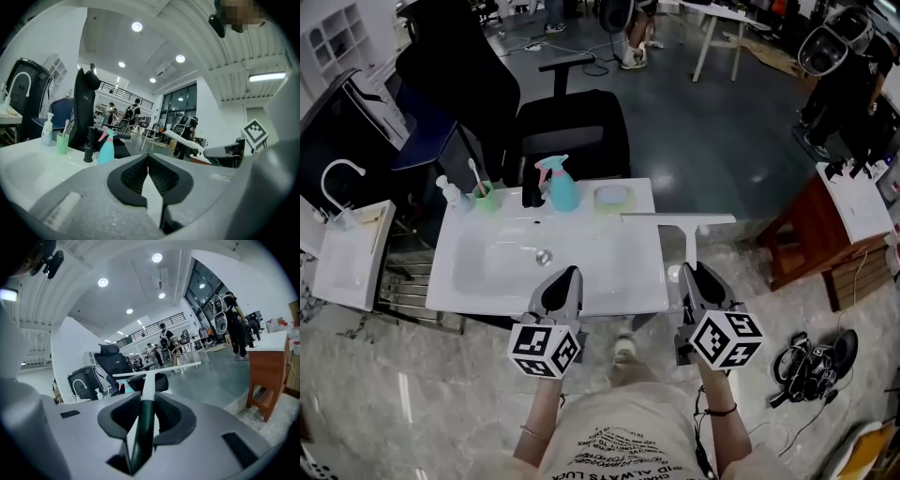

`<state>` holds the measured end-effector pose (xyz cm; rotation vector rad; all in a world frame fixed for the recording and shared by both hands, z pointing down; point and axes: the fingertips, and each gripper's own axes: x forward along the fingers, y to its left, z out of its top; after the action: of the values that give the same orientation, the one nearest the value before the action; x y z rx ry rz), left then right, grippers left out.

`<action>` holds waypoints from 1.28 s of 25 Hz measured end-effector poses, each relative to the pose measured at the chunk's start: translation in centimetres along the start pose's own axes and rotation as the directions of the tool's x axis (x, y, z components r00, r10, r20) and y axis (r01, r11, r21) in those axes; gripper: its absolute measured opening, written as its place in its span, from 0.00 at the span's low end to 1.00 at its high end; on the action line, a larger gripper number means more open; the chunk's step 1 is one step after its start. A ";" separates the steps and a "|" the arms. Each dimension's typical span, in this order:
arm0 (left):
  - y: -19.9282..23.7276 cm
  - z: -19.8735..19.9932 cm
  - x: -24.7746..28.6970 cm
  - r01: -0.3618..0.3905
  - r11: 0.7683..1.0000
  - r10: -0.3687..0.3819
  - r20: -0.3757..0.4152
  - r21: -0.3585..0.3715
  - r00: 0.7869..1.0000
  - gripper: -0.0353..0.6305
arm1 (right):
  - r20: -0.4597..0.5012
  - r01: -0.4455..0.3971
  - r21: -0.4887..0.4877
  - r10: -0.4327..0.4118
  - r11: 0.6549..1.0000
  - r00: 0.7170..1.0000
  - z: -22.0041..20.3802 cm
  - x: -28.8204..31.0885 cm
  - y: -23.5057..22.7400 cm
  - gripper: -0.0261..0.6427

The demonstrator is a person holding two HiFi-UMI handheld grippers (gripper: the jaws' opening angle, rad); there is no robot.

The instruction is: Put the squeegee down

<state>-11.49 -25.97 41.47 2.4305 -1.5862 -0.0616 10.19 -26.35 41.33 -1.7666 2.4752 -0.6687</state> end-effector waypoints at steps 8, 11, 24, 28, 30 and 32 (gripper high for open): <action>1.9 -1.7 4.9 -0.027 0.999 0.024 -0.068 -0.039 0.997 0.09 | -0.074 -0.041 -0.007 0.040 0.999 0.996 -0.4 6.0 -1.0 0.18; 2.5 -2.6 6.4 -0.040 0.997 0.034 -0.091 -0.063 0.995 0.09 | -0.112 -0.054 -0.005 0.053 0.999 0.992 -1.2 8.1 -1.4 0.18; 3.7 -7.5 9.6 -0.066 0.986 0.033 -0.217 -0.150 0.976 0.09 | -0.264 -0.043 -0.017 0.037 0.999 0.964 -5.8 13.7 -3.0 0.18; 3.8 -8.7 10.1 -0.059 0.982 0.012 -0.255 -0.179 0.967 0.09 | -0.310 -0.030 -0.024 0.021 0.999 0.950 -7.4 14.7 -3.2 0.18; 3.9 -9.4 10.4 -0.054 0.980 -0.001 -0.275 -0.192 0.961 0.09 | -0.331 -0.018 -0.029 0.007 0.999 0.944 -8.4 15.1 -3.3 0.18; 4.1 -10.0 10.7 -0.046 0.978 -0.016 -0.294 -0.203 0.956 0.09 | -0.349 -0.003 -0.035 -0.009 0.999 0.937 -9.2 15.6 -3.5 0.18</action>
<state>-9.18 -35.49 53.11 2.1506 -1.3903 0.1261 5.31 -38.43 54.37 -1.7999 2.7169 -1.0284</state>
